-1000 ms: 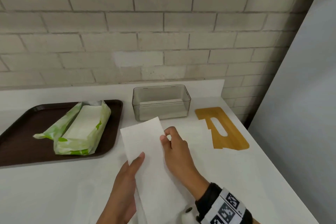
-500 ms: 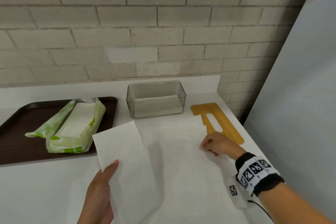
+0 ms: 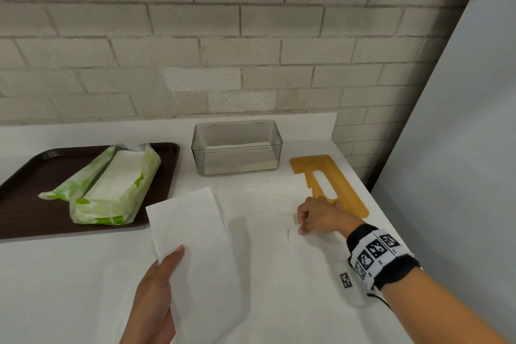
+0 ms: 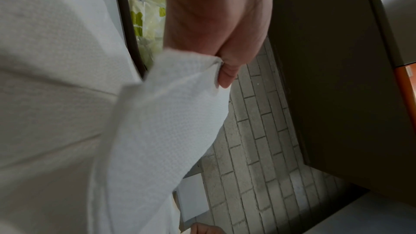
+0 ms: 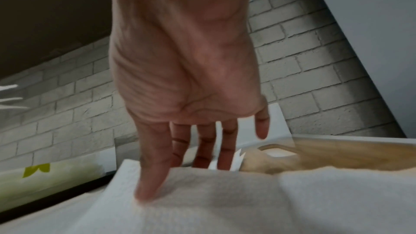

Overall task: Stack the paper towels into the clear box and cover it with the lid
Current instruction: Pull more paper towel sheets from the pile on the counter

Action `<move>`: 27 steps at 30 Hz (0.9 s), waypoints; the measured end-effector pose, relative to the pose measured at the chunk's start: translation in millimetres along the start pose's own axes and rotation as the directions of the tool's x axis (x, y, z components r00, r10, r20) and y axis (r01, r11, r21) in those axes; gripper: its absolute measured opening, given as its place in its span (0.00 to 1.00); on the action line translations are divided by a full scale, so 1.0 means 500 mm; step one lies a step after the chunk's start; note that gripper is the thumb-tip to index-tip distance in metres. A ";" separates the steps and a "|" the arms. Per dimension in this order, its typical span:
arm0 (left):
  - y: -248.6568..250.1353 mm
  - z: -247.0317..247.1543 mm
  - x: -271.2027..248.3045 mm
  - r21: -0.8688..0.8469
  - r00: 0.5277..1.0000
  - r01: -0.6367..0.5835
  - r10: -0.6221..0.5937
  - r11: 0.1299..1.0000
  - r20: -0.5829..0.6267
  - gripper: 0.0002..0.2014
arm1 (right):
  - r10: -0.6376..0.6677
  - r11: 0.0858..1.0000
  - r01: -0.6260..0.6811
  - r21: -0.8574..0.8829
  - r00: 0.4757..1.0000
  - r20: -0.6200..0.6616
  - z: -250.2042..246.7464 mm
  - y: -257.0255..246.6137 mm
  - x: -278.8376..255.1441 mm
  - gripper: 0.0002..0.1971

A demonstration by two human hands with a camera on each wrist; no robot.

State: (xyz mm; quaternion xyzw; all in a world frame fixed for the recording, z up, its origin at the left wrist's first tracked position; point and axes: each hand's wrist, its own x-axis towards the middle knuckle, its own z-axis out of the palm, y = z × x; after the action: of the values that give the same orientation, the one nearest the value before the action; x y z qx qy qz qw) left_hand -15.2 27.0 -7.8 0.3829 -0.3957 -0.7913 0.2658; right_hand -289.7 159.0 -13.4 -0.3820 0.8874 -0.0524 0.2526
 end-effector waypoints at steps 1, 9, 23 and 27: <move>0.001 0.001 -0.001 -0.005 1.000 0.002 -0.002 1.000 0.007 0.18 | -0.042 0.998 0.042 0.046 0.999 -0.011 -0.006 0.004 -0.003 0.11; 0.002 0.035 -0.001 -0.015 0.997 -0.001 0.002 1.000 0.072 0.16 | -0.363 0.687 0.484 0.543 0.875 -0.321 -0.108 -0.050 -0.090 0.08; 0.008 0.118 -0.021 -0.044 0.964 0.151 -0.137 0.988 0.228 0.26 | -0.550 0.606 0.696 0.385 0.716 -0.429 -0.102 -0.259 -0.034 0.04; -0.002 0.094 -0.021 0.091 0.975 0.113 -0.128 0.990 0.181 0.30 | -0.514 0.635 0.675 0.376 0.733 -0.446 -0.079 -0.246 -0.025 0.04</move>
State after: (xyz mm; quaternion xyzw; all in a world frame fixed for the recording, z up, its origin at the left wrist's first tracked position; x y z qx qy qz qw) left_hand -47.9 55.0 14.2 0.3406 -0.4262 -0.8219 0.1637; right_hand -221.4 77.4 61.2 -0.5610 0.6879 -0.4253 0.1766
